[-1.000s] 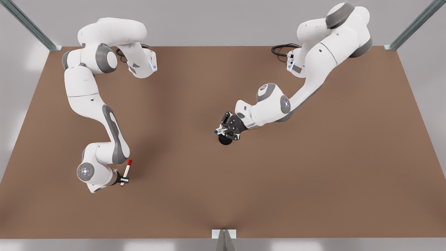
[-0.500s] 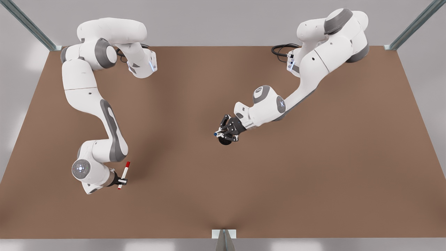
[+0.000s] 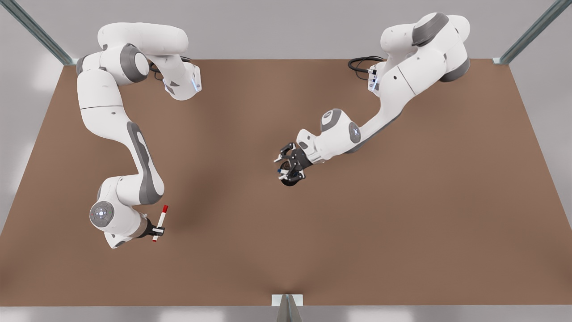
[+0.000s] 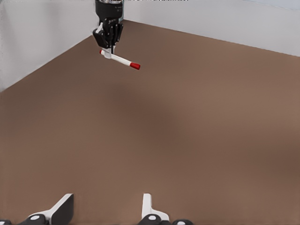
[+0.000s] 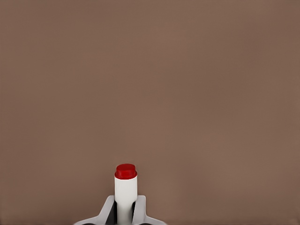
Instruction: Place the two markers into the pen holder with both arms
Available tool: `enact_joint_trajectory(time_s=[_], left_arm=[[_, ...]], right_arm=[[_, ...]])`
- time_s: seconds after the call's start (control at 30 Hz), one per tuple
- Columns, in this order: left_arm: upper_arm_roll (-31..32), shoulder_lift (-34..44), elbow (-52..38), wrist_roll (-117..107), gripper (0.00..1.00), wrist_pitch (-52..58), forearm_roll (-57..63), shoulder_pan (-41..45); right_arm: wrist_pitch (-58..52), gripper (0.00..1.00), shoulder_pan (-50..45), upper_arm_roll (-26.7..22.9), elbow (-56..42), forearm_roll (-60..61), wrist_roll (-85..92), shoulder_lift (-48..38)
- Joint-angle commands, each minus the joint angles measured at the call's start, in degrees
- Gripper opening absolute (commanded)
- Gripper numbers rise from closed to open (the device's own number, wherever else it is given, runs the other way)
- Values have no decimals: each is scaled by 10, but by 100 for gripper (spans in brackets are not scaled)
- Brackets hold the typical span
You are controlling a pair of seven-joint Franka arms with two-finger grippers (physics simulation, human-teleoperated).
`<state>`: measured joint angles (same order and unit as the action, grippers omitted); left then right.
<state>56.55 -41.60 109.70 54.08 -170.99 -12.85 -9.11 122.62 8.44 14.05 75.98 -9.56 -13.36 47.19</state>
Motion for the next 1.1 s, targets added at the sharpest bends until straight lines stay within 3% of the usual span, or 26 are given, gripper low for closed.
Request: enact_joint_trajectory(time_s=[0.0,0.03,0.1,0.13,0.23,0.27,0.33,0.4,0.43,0.47,0.53,0.63,0.7,0.77,1.07], left_arm=[[17,3,-44,38,100,153,-1,-62],[14,3,-112,23,100,273,2,-100],[-80,6,-249,-140,100,488,27,-120],[-85,6,-303,-247,100,567,118,-119],[-98,47,-346,-446,100,758,231,-137],[-99,105,-346,-540,100,844,366,-130],[-95,160,-366,-565,100,943,393,-137],[-107,216,-376,-585,100,954,326,-149],[-214,263,-375,-587,100,951,273,-77],[-382,304,-371,-584,100,949,168,30],[-471,359,-315,-583,100,911,135,111],[-482,336,-321,-581,100,900,117,110],[-484,316,-334,-559,100,899,124,101],[-485,310,-334,-538,100,899,137,102],[-491,287,-334,-536,100,900,135,97]], right_arm=[[-4,27,0,0,0,-4,-6,-1],[-4,27,0,0,0,-4,-6,-1],[-5,27,1,10,-1,-4,-4,-14],[-7,27,3,22,4,-3,0,-32],[-19,27,6,84,1,-3,4,-83],[-19,27,7,109,0,-3,1,-94],[-19,27,26,169,11,-1,-2,-117],[-13,27,46,222,8,-2,2,-116],[-3,27,42,223,9,-2,2,-114],[4,27,41,237,10,-2,1,-114],[85,27,33,266,35,-2,-1,-113],[198,27,49,320,96,-4,10,-117],[349,27,76,355,190,-4,55,-116],[474,27,69,360,249,-5,56,-115],[557,26,62,409,258,-81,51,-117]])
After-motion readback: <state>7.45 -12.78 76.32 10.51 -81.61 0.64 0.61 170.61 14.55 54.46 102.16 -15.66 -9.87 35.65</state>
